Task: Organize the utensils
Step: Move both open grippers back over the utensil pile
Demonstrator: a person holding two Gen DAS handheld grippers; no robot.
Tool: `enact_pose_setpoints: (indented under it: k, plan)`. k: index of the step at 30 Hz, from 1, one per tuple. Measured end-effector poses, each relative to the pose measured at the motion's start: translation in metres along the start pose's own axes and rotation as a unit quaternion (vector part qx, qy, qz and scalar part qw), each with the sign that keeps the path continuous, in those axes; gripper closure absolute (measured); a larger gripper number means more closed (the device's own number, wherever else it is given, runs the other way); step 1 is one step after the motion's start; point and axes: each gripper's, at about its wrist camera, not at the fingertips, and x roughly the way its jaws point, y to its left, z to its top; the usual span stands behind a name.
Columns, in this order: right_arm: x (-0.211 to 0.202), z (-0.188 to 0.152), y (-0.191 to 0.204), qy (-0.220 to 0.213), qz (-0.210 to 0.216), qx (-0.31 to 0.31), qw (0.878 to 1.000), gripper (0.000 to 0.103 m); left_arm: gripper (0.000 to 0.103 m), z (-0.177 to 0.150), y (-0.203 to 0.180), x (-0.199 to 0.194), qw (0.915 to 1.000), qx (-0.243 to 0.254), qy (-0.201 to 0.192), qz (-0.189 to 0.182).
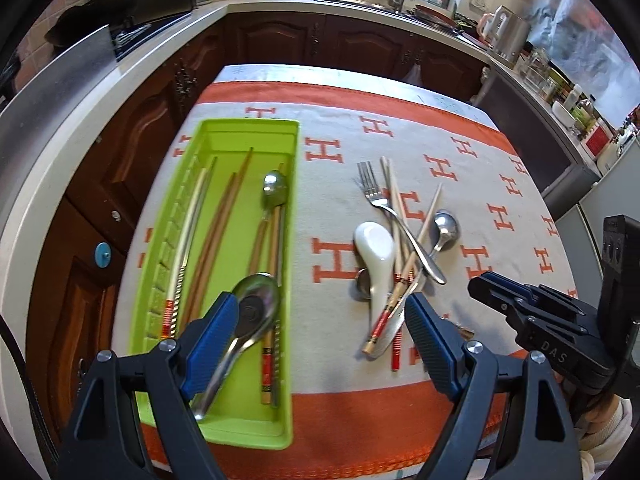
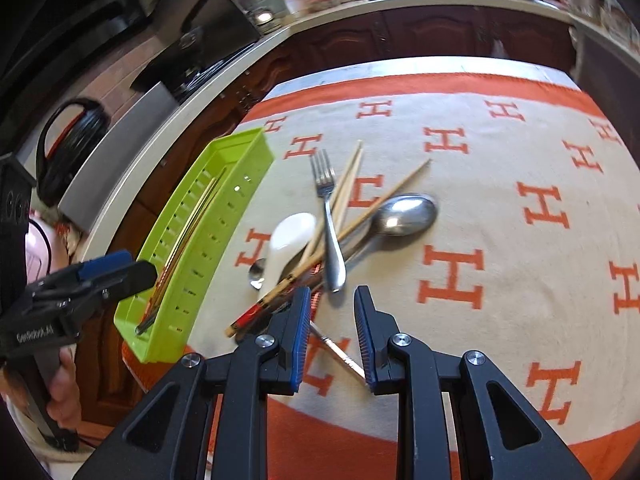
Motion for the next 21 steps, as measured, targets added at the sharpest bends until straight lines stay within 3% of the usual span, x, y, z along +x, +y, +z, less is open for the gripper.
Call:
enact_pose_setpoints:
  k: [5,12,21]
  plan:
    - [0.001,0.002,-0.015,-0.005,0.012,0.014,1.0,0.08,0.021,0.012,-0.016,0.016,0.9993,0.001,0.015,-0.034]
    - [0.005,0.006,-0.024,-0.009,0.03,0.023,0.999,0.08,0.039,0.036,-0.027,0.053,0.9938,-0.025,0.06,-0.09]
    - [0.008,0.009,-0.044,-0.016,0.043,0.048,0.998,0.08,0.054,0.05,-0.02,0.101,0.9827,-0.09,0.12,-0.109]
